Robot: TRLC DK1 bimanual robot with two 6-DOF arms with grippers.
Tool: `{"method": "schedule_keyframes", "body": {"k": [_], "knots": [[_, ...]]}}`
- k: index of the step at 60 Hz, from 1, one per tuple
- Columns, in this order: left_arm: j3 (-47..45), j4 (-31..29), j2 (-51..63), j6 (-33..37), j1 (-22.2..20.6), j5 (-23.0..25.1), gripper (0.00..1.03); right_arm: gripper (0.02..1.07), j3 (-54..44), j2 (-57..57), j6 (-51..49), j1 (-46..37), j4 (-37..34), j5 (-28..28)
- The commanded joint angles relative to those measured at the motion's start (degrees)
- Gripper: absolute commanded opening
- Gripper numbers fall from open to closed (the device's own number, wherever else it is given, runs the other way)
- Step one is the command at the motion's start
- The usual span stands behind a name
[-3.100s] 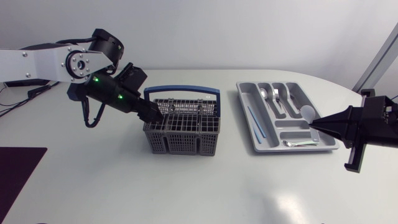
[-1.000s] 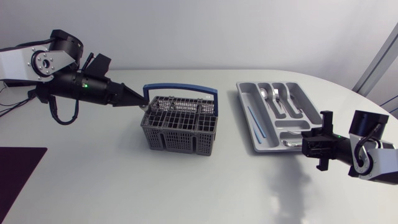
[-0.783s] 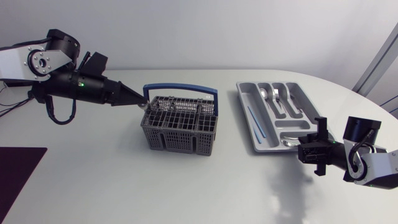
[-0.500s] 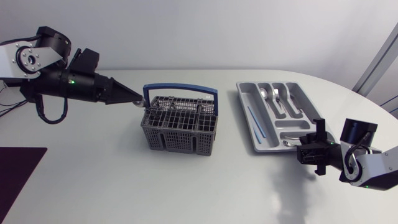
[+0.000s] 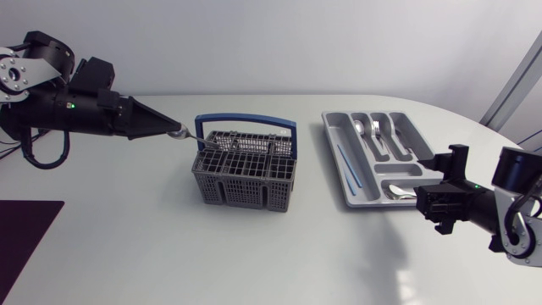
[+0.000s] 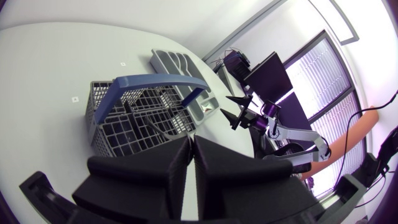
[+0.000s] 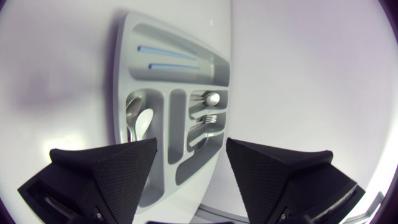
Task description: Unload the cutlery basket into the drawer organizer.
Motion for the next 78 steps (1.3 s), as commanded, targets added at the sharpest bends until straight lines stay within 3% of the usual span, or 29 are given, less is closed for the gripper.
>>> {"method": "schedule_keyframes", "body": {"k": [1, 16, 23, 29, 39, 51, 63, 78], "knots": [[0.6, -1.1, -1.9, 1.1, 0.3, 1.7, 0.11, 0.89, 2.8, -7.0, 7.1, 3.0, -6.6, -0.6], [0.3, -1.8, -3.9, 1.7, -4.2, 1.9, 0.11, 0.89, 15.2, -17.9, 28.4, 17.8, -34.5, -2.7], [0.8, -2.4, -4.0, 3.5, -7.4, 1.9, 0.11, 0.89, 18.8, -18.1, 35.1, 26.7, -40.6, -2.7], [2.7, -6.5, -3.9, 9.1, -11.0, 1.9, 0.11, 0.87, 22.2, -16.9, 40.2, 33.6, -44.0, -2.9], [5.7, -11.5, -3.9, 16.2, -15.9, 1.7, 0.1, 0.84, 27.1, -12.8, 45.6, 41.9, -46.0, -3.6], [8.6, -23.6, -3.2, 32.1, -21.8, -0.8, 0.09, 0.72, 31.3, -8.3, 48.3, 46.0, -47.3, -7.3], [9.5, -30.9, -1.1, 43.8, -25.1, -3.2, 0.08, 0.66, 32.8, -5.2, 49.5, 50.3, -47.3, -8.2], [12.0, -37.8, 2.3, 53.3, -27.1, -5.8, 0.07, 0.59, 33.1, -3.4, 50.3, 53.9, -46.1, -8.6]]}}
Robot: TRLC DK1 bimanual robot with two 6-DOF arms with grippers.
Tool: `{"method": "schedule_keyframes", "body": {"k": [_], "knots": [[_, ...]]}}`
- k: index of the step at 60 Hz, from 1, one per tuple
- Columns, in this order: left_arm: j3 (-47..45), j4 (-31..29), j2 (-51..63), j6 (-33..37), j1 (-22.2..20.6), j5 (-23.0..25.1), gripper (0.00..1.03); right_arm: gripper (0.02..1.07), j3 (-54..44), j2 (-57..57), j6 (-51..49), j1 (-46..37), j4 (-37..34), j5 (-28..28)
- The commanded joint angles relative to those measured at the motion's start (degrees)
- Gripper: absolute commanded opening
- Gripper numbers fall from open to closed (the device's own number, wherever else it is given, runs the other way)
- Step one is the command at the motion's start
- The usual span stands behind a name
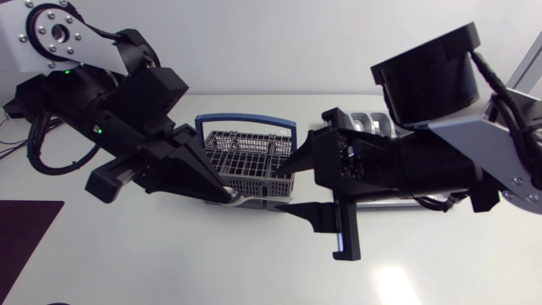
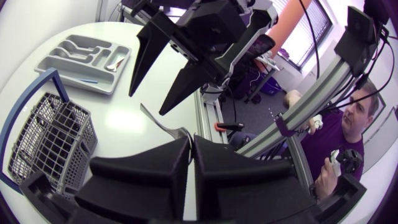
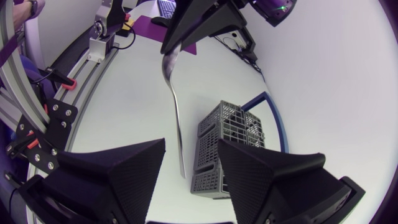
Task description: Unload the cutlery basket into the drawer organizer.
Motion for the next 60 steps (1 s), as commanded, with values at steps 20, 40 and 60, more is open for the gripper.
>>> {"method": "schedule_keyframes", "body": {"k": [20, 40, 60], "knots": [[4.0, -3.7, 4.7, 7.0, -2.0, -1.2, 0.06, 0.28, 1.8, 1.5, 2.9, 5.4, 1.9, -0.4], [5.9, -4.0, 6.0, 7.0, -2.8, -1.1, 0.06, 0.08, 0.6, 2.0, 2.6, 5.7, 1.8, -0.8], [9.8, -4.3, 7.1, 3.9, 0.3, -0.2, 0.9, 0.08, -1.5, 0.2, 1.8, 4.6, 1.2, -0.7]]}}
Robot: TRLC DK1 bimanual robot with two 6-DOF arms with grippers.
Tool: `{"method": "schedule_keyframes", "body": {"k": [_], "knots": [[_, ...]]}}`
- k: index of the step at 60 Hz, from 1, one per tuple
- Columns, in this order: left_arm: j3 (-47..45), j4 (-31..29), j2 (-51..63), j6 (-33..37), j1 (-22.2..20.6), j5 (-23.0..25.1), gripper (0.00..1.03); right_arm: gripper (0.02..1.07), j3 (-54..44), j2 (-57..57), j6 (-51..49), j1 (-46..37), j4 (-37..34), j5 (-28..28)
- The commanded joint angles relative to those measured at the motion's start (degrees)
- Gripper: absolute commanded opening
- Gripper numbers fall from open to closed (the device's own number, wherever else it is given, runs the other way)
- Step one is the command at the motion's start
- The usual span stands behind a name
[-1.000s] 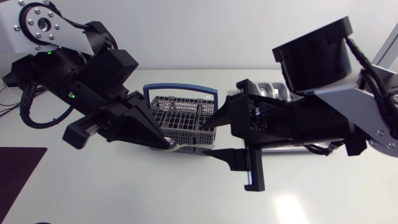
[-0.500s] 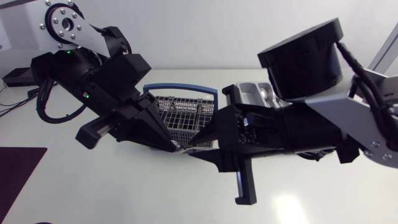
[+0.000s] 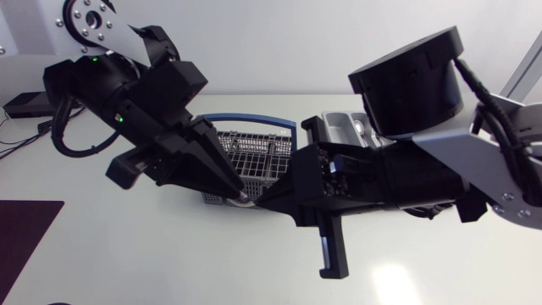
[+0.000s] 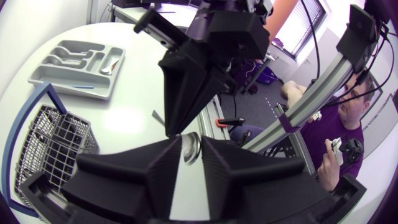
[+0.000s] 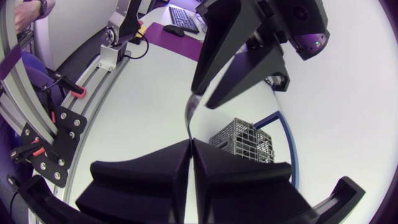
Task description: Unload the cutlery basket into the drawer organizer.
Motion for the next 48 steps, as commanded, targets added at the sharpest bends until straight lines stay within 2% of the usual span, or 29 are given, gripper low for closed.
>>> {"method": "schedule_keyframes", "body": {"k": [1, 8, 15, 19, 27, 34, 39, 48], "knots": [[3.1, -0.6, 1.2, -1.1, 2.1, 1.3, 0.98, 0.08, -2.0, -1.1, 0.4, -0.9, -0.5, -0.5], [4.7, -0.2, 1.0, -3.9, 4.7, 3.3, 1.0, 0.08, -3.8, -2.8, -1.4, -4.3, -1.3, -0.5], [4.9, 3.7, 0.6, -9.4, 7.6, 3.4, 1.0, 0.08, -6.7, -5.4, -4.1, -10.2, -1.7, -1.8], [4.4, 9.2, 0.5, -16.5, 9.2, 0.4, 0.99, 0.08, -8.9, -7.5, -6.6, -15.0, -1.7, -2.5], [1.5, 17.2, -0.5, -24.1, 12.2, -5.3, 0.99, 0.08, -13.7, -10.8, -14.0, -27.5, -0.4, -4.1], [-1.5, 23.0, -1.9, -29.3, 13.4, -12.6, 0.99, 0.08, -19.5, -12.3, -21.1, -37.7, 5.4, -4.1], [-3.4, 26.1, -3.0, -32.7, 14.0, -17.1, 0.99, 0.08, -24.2, -11.5, -26.0, -45.0, 12.5, -4.3], [-5.7, 28.7, -4.3, -34.7, 15.1, -20.9, 0.99, 0.08, -29.3, -3.3, -33.2, -54.7, 26.5, -4.8]]}}
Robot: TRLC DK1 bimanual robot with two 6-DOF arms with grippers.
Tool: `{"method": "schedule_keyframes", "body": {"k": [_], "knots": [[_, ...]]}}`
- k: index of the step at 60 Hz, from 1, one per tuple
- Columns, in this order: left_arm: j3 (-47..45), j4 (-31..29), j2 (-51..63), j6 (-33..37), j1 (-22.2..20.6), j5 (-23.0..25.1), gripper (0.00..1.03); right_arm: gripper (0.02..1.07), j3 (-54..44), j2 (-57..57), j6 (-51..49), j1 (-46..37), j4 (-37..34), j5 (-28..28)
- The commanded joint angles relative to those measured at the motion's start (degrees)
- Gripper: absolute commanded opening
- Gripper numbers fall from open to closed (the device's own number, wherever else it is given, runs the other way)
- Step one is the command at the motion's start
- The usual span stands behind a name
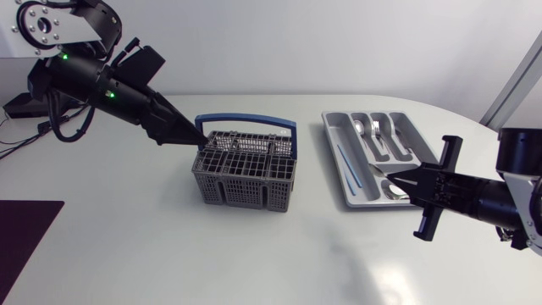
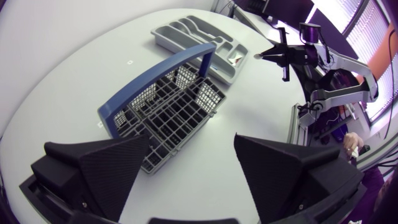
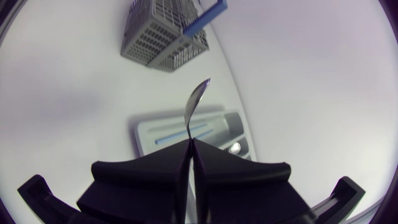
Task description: Unload the cutlery basket into the drawer organizer.
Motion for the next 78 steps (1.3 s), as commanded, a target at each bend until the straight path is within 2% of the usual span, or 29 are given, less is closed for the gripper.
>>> {"method": "schedule_keyframes", "body": {"k": [1, 10, 25, 58, 61, 64, 65, 67, 73, 78], "knots": [[-1.9, 1.1, -1.7, -2.9, 1.0, -1.2, 0.99, 0.08, -3.0, 5.2, -6.5, -4.6, 5.2, -0.8], [-3.8, 2.0, -1.7, -2.9, 2.2, -3.1, 0.99, 0.08, -5.7, 14.4, -11.7, -10.1, 18.3, -0.9], [-4.9, 2.9, -1.6, -3.2, 4.0, -5.1, 0.99, 0.08, -6.5, 26.7, -18.5, -14.2, 30.0, 0.1], [-5.7, 3.0, -2.2, -3.6, 3.8, -6.1, 0.99, 0.09, -3.8, 40.3, -24.4, -14.3, 44.0, 6.8], [-5.8, 3.0, -2.5, -3.6, 3.8, -6.1, 0.99, 0.21, -4.1, 39.8, -24.5, -14.3, 44.2, 7.0], [-5.7, 3.0, -2.6, -3.6, 3.9, -6.1, 0.99, 0.44, -5.0, 38.5, -25.5, -14.3, 44.1, 7.1], [-5.6, 3.0, -2.6, -3.6, 4.0, -6.2, 0.99, 0.59, -5.6, 37.3, -25.7, -14.3, 44.0, 7.1], [-5.5, 3.0, -2.7, -3.6, 4.3, -6.2, 0.99, 0.69, -6.4, 35.3, -25.5, -14.3, 43.7, 7.0], [-5.1, 3.0, -3.1, -3.6, 4.6, -6.2, 0.99, 0.82, -7.8, 29.5, -24.9, -14.4, 42.7, 6.8], [-4.8, 3.0, -3.2, -3.7, 4.5, -6.2, 0.99, 0.88, -8.2, 23.6, -23.5, -14.5, 39.6, 6.4]]}}
